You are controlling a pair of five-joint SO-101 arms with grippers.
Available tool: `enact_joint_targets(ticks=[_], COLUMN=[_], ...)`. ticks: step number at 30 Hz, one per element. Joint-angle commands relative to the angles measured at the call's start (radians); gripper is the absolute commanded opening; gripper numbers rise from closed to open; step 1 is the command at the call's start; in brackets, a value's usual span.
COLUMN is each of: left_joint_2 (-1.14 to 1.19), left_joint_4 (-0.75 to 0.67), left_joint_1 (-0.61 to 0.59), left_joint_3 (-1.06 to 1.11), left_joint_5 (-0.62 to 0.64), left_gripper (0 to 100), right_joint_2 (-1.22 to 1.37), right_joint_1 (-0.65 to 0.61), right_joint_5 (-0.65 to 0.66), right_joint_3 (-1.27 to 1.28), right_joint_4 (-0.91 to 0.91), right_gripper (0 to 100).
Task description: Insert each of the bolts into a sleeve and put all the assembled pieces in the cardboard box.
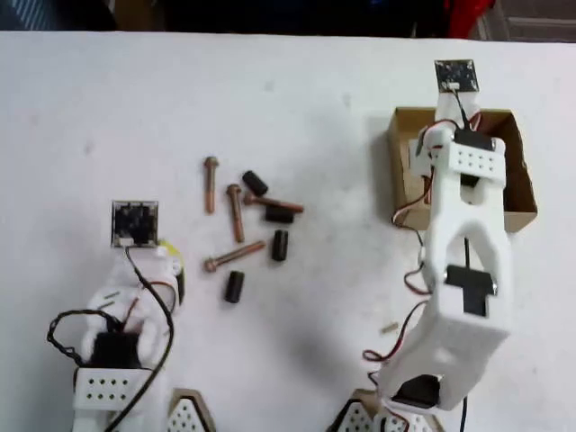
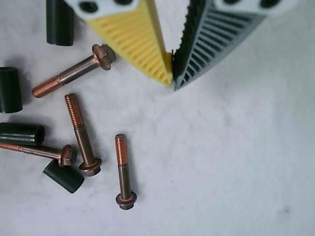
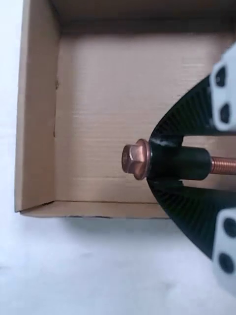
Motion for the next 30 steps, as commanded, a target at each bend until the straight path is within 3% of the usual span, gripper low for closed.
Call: enact_joint_targets(ticks=[1,9,18,22,27,30], left_joint_2=[-0.008,-0.008,-0.008,-0.008,-0.008,-0.008], left_joint_4=[-0.002,-0.002,-0.002,-0.003,-0.003,-0.003], left_joint_1=[-0.010,-0.010,-0.010,-0.010,-0.010,-0.010], left_joint_3=[-0.009,-0.009,-0.009,-0.009,-0.009,-0.009], left_joint_5=[-0.005,-0.005,-0.006,-0.005,-0.005,-0.005], left_gripper=[2,2,2,2,2,2], right_joint_2=[0.042,0.163,0.170,0.143,0.051,-0.005], right_joint_1=[0.008,-0.004,-0.016,-0.021,-0.035,-0.050], right_joint_5=[0.009,0.006,0.011,0.009,0.005,0.005], right_joint_3=[-0.126,-0.226,-0.232,-0.229,-0.227,-0.227], right_joint_4=[-0.025,-0.025,-0.024,-0.022,0.056,0.114], right_gripper=[2.1,2.7,19.3,15.0,2.6,2.6])
